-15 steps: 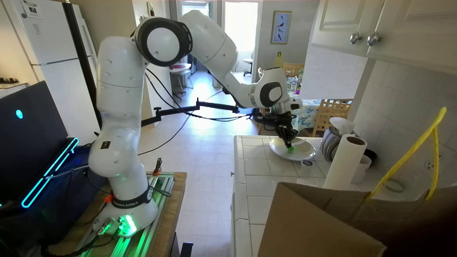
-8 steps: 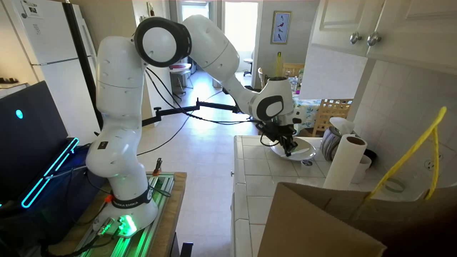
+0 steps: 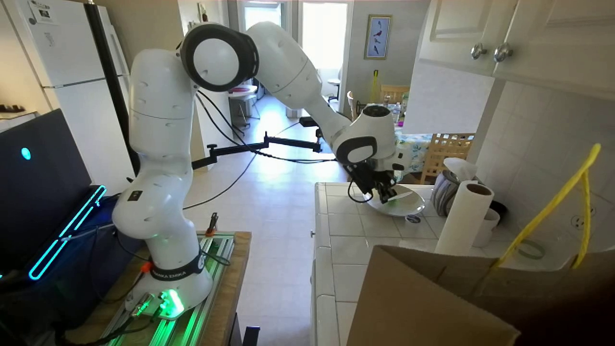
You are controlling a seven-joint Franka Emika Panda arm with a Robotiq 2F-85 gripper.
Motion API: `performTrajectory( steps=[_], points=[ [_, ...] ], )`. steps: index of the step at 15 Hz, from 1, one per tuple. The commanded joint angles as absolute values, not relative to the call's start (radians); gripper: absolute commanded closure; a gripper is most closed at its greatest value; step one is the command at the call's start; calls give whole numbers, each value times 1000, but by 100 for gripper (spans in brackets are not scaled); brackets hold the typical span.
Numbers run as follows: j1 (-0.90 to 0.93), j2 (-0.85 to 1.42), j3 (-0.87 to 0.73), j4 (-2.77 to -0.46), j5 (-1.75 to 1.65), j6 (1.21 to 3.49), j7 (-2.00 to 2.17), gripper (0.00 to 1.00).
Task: Pick up the plastic knife and try to cut the green object on the plate
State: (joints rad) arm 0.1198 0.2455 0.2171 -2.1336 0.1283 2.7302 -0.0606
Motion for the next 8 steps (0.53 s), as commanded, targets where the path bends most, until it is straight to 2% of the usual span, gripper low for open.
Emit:
performTrajectory(
  steps=[1, 8],
  points=[
    [71, 215, 266, -2159, 263, 2705, -185, 99],
    [31, 217, 287, -2158, 391, 2667, -322, 99]
  ],
)
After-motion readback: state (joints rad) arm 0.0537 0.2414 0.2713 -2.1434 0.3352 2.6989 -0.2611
